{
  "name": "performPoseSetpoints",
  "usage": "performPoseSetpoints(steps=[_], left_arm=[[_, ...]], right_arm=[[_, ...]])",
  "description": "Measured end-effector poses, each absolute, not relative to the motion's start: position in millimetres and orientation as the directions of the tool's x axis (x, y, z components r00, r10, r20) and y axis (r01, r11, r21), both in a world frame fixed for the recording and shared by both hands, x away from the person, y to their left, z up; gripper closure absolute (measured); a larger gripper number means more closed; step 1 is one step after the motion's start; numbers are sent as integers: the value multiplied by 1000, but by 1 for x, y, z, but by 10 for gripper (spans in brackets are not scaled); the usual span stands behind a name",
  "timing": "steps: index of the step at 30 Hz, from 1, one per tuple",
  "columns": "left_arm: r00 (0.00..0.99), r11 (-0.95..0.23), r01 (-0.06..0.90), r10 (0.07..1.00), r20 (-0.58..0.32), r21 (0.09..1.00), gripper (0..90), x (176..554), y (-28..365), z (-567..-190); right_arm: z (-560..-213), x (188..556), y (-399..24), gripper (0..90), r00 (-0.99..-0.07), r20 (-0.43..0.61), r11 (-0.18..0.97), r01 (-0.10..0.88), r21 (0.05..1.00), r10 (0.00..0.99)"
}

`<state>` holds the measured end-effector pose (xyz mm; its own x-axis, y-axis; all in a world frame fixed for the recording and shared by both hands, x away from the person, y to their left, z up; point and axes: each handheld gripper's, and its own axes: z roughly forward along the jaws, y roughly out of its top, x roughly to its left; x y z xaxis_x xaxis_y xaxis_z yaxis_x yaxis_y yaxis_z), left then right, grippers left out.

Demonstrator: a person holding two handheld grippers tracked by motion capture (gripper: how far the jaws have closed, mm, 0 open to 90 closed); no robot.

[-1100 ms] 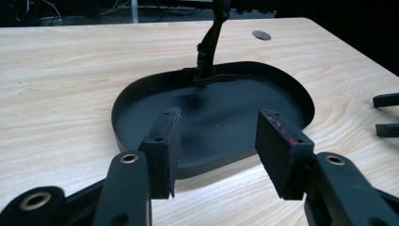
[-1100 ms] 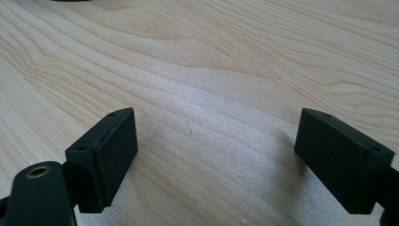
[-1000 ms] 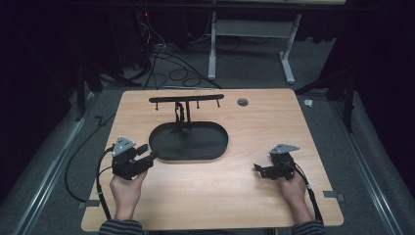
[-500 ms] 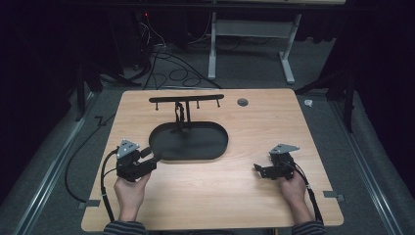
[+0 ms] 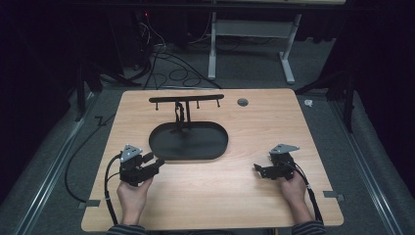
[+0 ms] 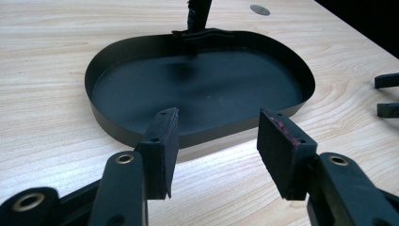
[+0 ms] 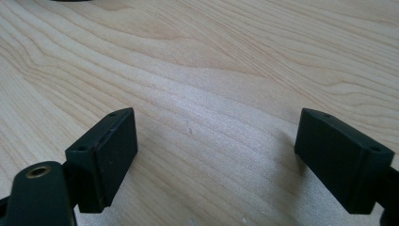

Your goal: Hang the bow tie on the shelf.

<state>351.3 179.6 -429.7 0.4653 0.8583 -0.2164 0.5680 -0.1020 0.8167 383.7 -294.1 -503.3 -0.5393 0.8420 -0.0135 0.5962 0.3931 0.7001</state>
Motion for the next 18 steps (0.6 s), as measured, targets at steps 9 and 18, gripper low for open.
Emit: performPoseSetpoints(steps=[9, 18], left_arm=[[465, -108, 578, 858, -218, 809, 488, 351, 177, -434], [467, -121, 590, 857, -215, 798, 483, 351, 171, -442]], right_arm=[[-503, 384, -294, 144, -539, -13, 393, 596, 700, 842], [-503, 384, -294, 144, -539, -13, 393, 596, 700, 842]])
